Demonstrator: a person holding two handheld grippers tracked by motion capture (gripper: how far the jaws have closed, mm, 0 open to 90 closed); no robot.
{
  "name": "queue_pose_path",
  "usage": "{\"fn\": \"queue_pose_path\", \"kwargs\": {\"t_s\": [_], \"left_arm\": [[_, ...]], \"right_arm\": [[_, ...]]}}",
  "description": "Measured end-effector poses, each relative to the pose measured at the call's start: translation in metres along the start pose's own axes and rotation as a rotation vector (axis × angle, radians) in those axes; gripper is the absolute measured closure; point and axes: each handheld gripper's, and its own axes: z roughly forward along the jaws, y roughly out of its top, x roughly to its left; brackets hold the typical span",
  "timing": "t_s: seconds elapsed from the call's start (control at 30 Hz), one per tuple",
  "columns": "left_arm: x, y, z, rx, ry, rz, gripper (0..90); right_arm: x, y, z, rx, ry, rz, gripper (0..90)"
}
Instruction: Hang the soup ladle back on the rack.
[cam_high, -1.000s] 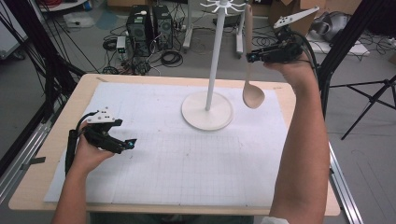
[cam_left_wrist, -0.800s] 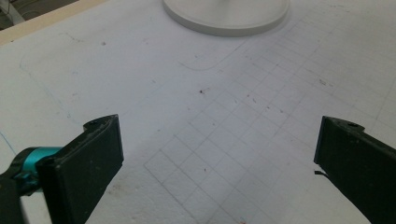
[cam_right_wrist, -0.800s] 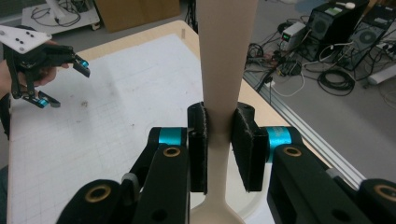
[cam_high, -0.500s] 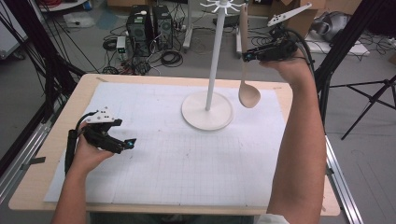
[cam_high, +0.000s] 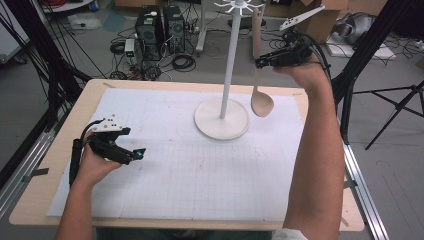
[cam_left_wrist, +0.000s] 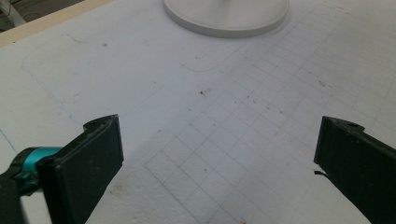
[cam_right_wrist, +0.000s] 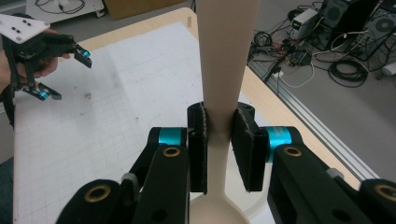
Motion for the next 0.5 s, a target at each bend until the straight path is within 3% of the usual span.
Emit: {"fn": "queue_pose_path", "kwargs": {"t_s": [0.07, 0.1, 0.2, 0.3, 0.5], "left_arm": [[0.000, 0.000, 0.000, -0.001, 0.000, -0.002, 1.7], [0.000, 0.000, -0.001, -0.001, 0.002, 0.001, 1.7], [0.000, 0.000, -0.001, -0.004, 0.002, 0.002, 1.7], [-0.001, 0.001, -0.002, -0.005, 0.003, 0.003, 1.7], [-0.002, 0.002, -0.002, -0.007, 0.008, 0.007, 1.7]], "right_arm": [[0.001, 0.000, 0.001, 0.011, -0.023, 0.001, 72.2], [0.001, 0.000, 0.000, -0.002, -0.023, 0.006, 63.9], [0.002, 0.001, -0.004, -0.043, -0.033, 0.026, 54.2], [0.004, 0.000, -0.008, -0.032, -0.062, 0.039, 49.0], [0.010, -0.011, -0.018, -0.065, -0.072, 0.040, 42.7]]}}
